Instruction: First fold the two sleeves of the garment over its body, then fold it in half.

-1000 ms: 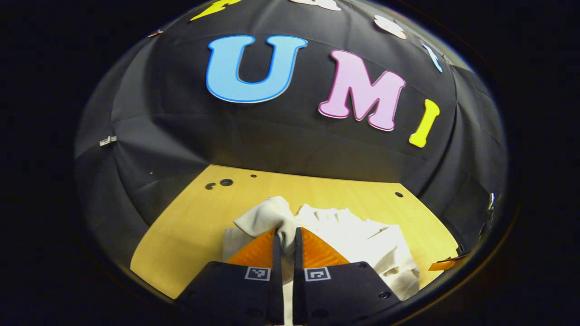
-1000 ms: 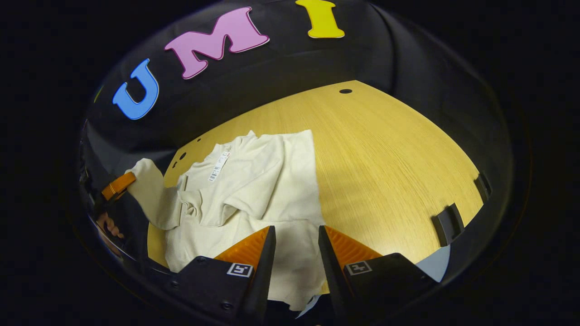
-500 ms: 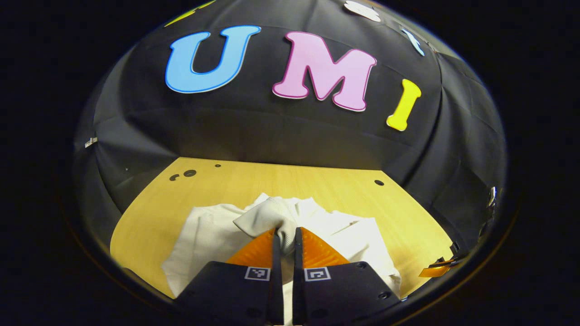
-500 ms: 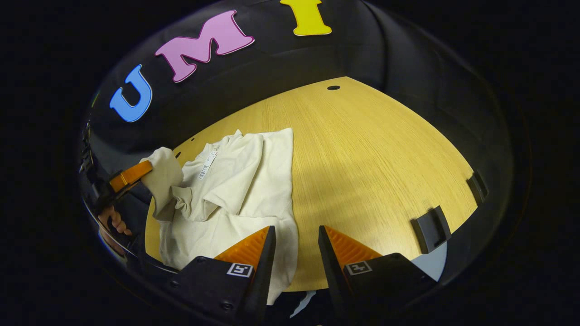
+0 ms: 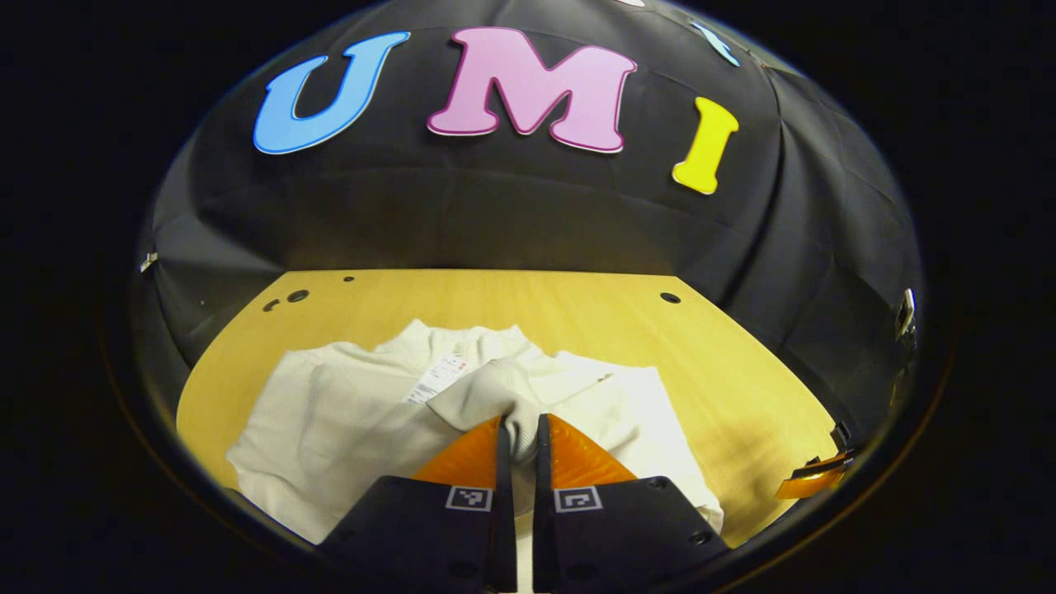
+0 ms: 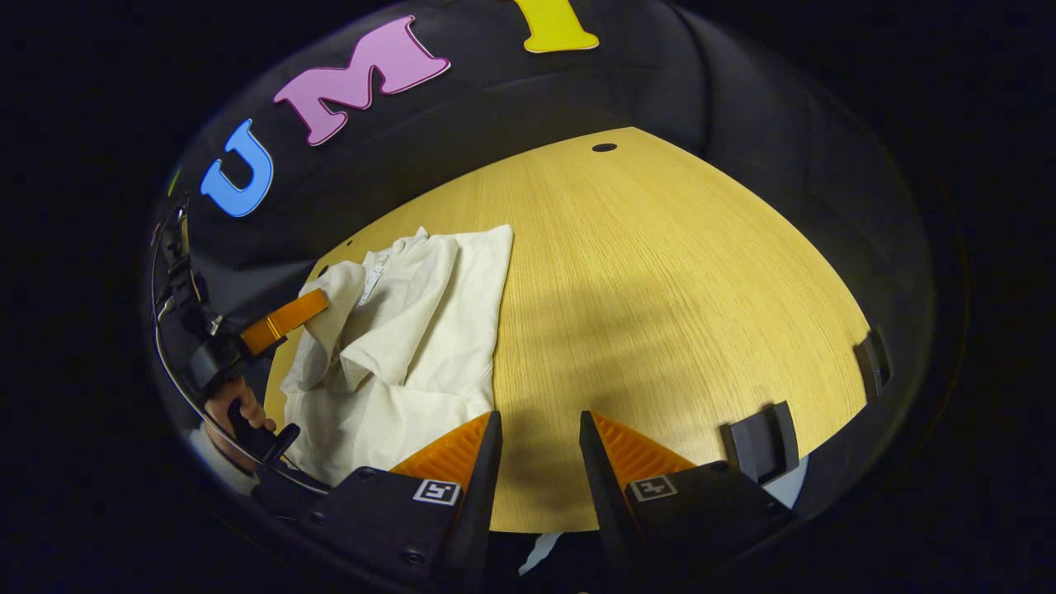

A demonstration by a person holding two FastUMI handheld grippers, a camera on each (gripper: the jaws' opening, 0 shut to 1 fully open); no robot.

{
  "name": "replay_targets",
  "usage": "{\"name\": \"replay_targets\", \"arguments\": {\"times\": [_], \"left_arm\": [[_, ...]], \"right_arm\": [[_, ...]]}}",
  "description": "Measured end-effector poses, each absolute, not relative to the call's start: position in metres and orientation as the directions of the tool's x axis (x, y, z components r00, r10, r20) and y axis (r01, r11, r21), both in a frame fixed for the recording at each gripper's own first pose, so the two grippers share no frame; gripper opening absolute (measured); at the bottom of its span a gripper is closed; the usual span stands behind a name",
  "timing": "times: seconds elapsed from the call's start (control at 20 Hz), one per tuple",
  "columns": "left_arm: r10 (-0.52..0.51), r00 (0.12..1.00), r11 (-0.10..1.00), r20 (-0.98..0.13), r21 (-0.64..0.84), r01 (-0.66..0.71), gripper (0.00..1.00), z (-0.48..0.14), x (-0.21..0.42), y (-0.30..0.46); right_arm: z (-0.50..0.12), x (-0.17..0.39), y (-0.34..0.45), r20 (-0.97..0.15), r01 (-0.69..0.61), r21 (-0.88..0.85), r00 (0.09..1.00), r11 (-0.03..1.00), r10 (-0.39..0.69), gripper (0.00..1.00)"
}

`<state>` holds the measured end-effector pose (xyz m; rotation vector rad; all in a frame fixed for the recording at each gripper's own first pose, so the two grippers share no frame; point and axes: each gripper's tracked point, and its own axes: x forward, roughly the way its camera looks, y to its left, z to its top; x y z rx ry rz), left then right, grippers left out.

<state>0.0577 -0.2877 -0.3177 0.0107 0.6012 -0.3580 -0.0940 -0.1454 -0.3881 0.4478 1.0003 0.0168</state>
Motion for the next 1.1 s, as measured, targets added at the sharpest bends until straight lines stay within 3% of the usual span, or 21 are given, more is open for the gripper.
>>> {"name": "replay_targets", "arguments": {"times": [0.2,0.25,0.3,0.4,0.45,0.55,0.75,0.95,1.0,1.05,1.1], "left_arm": [[-0.331,0.718,0.930,-0.612,-0.080,0.360,0.22,-0.347,0.042,-0.304],[-0.333,0.713,0.928,-0.617,-0.077,0.366,0.34,-0.352,0.038,-0.308],[-0.332,0.714,0.927,-0.616,-0.074,0.368,0.24,-0.353,0.034,-0.312],[-0.314,0.721,0.926,-0.618,-0.032,0.376,0.58,-0.354,0.024,-0.317],[-0.289,0.728,0.926,-0.621,0.012,0.378,0.86,-0.356,0.021,-0.318],[-0.265,0.735,0.921,-0.624,0.062,0.385,0.81,-0.355,0.011,-0.319],[-0.360,0.667,0.903,-0.653,-0.065,0.424,0.80,-0.353,-0.035,-0.326],[-0.373,0.655,0.910,-0.657,-0.123,0.395,0.81,-0.337,-0.067,-0.285],[-0.366,0.659,0.914,-0.657,-0.121,0.388,0.81,-0.333,-0.070,-0.272],[-0.359,0.662,0.917,-0.658,-0.116,0.382,0.82,-0.331,-0.074,-0.256],[-0.350,0.664,0.920,-0.660,-0.107,0.378,0.82,-0.329,-0.077,-0.240]], "right_arm": [[-0.394,-0.095,-0.147,-0.807,0.170,0.393,0.535,0.904,0.250,0.59],[-0.395,-0.095,-0.145,-0.805,0.164,0.402,0.531,0.901,0.263,0.59],[-0.395,-0.097,-0.141,-0.802,0.152,0.413,0.528,0.898,0.280,0.59],[-0.396,-0.100,-0.132,-0.799,0.122,0.422,0.518,0.898,0.305,0.59],[-0.397,-0.102,-0.129,-0.799,0.111,0.424,0.514,0.899,0.313,0.59],[-0.397,-0.103,-0.122,-0.799,0.100,0.429,0.507,0.898,0.325,0.60],[-0.399,-0.108,-0.105,-0.803,0.062,0.420,0.491,0.905,0.339,0.61],[-0.393,-0.125,-0.079,-0.806,0.018,0.416,0.471,0.909,0.359,0.64],[-0.392,-0.129,-0.073,-0.807,0.015,0.416,0.467,0.909,0.362,0.57],[-0.389,-0.133,-0.068,-0.808,0.013,0.417,0.463,0.909,0.364,0.74],[-0.387,-0.136,-0.062,-0.809,0.014,0.416,0.461,0.909,0.364,0.74]]}}
